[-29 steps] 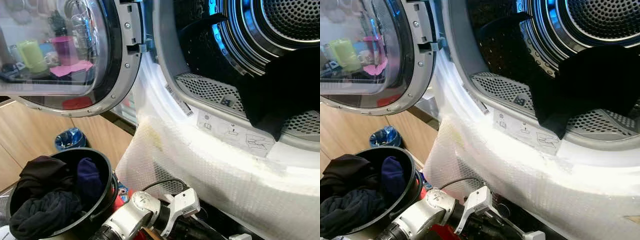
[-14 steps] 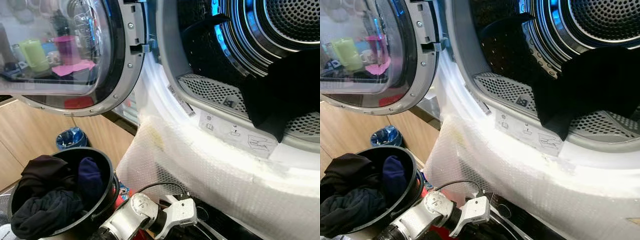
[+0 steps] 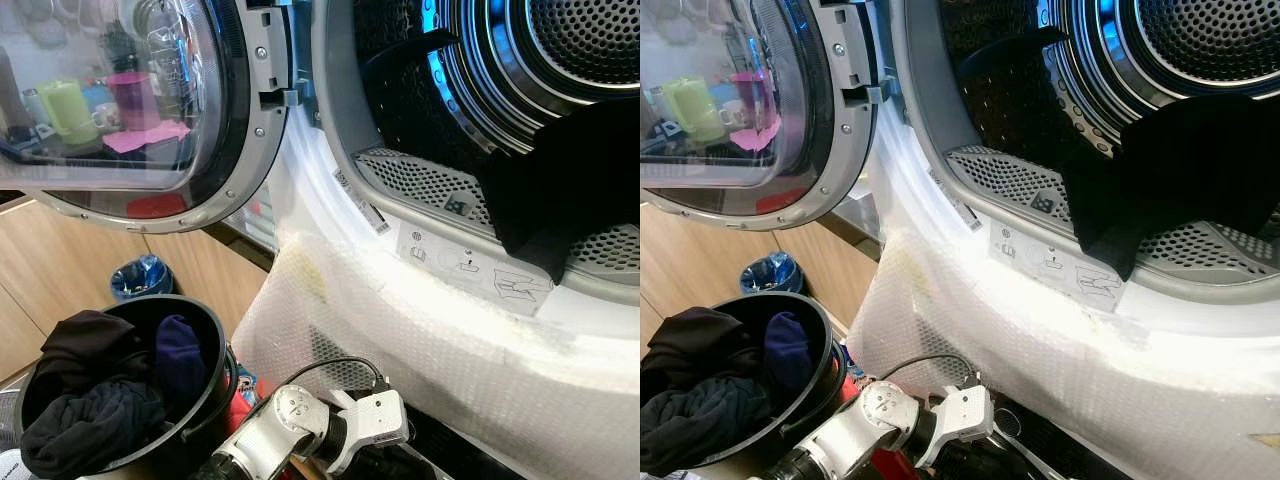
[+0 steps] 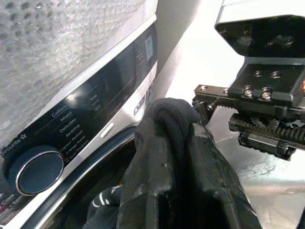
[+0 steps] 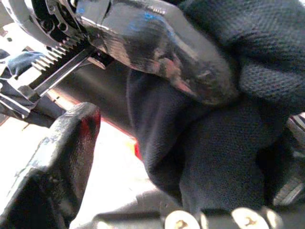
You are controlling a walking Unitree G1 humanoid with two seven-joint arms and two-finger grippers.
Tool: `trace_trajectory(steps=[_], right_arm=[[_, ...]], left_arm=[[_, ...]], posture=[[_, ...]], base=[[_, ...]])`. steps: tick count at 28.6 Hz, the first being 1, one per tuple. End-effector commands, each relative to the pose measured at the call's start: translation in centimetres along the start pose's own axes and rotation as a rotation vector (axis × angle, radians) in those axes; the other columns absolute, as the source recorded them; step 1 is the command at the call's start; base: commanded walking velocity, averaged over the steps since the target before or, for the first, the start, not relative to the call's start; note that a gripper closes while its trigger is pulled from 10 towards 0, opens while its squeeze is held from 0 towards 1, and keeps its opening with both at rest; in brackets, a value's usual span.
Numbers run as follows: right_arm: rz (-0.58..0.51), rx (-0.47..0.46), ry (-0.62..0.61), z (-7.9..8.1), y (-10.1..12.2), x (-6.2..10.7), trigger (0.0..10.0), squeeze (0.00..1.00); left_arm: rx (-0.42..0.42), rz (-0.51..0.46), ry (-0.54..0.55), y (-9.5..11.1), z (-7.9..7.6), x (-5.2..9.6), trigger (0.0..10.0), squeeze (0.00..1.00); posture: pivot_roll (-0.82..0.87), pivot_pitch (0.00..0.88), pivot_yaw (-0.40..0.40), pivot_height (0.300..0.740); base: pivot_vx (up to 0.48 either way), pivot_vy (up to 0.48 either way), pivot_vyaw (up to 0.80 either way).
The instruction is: Clothes washing
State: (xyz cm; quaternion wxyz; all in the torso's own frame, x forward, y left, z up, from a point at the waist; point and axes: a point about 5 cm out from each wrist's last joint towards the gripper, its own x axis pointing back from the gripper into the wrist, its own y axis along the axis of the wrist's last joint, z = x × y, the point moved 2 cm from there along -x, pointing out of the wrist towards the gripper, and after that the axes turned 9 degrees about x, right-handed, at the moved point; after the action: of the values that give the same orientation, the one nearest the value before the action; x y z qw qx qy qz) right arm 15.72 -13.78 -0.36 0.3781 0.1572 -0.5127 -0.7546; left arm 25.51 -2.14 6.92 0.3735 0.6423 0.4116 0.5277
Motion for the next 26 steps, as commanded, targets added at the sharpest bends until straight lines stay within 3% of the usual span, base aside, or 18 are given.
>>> trace_trajectory(steps=[1, 8, 10, 14, 18, 26], right_arm=[[-0.015, -0.001, 0.042, 0.7, 0.3, -0.6, 10.0, 0.00], [0.050, 0.017, -0.016, 0.3, -0.8, -1.3, 10.0, 0.00], [0.075, 0.066, -0.146, -1.3, -1.2, -1.9, 10.0, 0.00], [0.037, 0.038, -0.289, -3.1, -0.9, -2.6, 10.0, 0.00], [-0.022, 0.003, -0.225, -2.2, -0.4, -3.4, 10.0, 0.00], [0.046, -0.004, -0.194, -1.5, -2.3, -2.6, 10.0, 0.00]], left_arm=[[-0.016, -0.026, 0.011, 0.8, 0.3, 0.0, 0.0, 0.00], [-0.011, -0.056, 0.039, 1.3, 0.6, -0.3, 0.0, 0.00], [0.022, -0.107, 0.030, 2.1, 0.6, -0.3, 0.0, 0.00], [0.031, -0.131, 0.011, 2.7, 0.5, -0.3, 0.0, 0.00], [0.046, -0.158, 0.017, 3.1, 0.6, -0.1, 0.0, 0.00], [0.042, -0.179, 0.054, 3.7, 1.1, 0.2, 0.0, 0.00]], posture=[[0.12, 0.036, 0.041, 0.740], [0.11, 0.041, 0.041, 0.740], [0.11, 0.043, 0.042, 0.740], [0.12, 0.045, 0.045, 0.740], [0.12, 0.045, 0.046, 0.740], [0.12, 0.050, 0.046, 0.740]], base=[[0.000, 0.000, 0.00], [0.000, 0.000, 0.00], [0.000, 0.000, 0.00], [0.000, 0.000, 0.00], [0.000, 0.000, 0.00], [0.000, 0.000, 0.00]])
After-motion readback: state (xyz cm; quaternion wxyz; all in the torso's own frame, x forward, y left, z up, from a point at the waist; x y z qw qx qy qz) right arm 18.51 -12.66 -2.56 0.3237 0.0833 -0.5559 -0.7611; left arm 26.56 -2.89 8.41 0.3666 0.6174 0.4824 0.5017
